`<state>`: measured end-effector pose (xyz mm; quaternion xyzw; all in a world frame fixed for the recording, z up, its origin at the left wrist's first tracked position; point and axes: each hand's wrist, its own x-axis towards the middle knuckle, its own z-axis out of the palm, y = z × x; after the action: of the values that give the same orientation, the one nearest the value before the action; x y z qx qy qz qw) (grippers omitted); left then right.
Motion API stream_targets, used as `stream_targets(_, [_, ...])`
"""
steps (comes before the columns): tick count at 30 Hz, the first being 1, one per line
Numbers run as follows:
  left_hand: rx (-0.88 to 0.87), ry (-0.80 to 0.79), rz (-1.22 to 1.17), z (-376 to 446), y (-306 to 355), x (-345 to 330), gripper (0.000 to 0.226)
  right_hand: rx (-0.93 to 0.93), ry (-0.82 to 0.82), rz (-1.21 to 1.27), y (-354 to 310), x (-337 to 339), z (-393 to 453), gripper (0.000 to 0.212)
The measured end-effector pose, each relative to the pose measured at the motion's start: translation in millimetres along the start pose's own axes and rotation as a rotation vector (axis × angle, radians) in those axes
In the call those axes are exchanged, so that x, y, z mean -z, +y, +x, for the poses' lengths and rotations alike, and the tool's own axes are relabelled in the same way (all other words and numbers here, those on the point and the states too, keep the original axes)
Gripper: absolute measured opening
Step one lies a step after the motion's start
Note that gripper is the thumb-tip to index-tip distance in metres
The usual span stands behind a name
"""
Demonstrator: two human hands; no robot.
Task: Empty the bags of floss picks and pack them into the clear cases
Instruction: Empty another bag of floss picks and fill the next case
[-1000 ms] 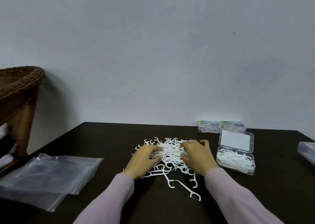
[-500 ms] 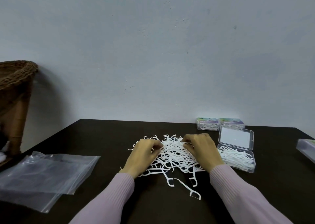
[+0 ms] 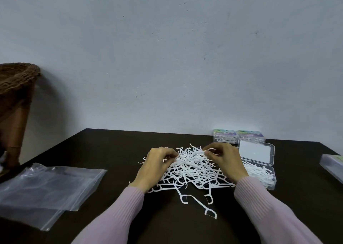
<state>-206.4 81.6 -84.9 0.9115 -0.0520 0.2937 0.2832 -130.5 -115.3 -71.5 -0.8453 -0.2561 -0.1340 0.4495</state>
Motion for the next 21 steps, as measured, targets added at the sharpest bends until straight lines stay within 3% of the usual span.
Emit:
stream_targets(9, [0.04,0.072,-0.13,-1,1,4,0.015,-0.129,0.047,0.289,5,16,2,0.011])
stream_targets(16, [0.047,0.097,-0.237,-1,7,3,0.017,-0.091,0.028,0.139,23,60,-9,0.014])
stream_targets(21, [0.049,0.116,-0.343,0,25,-9,0.016,-0.22,-0.048,0.084,48,102,-22,0.017])
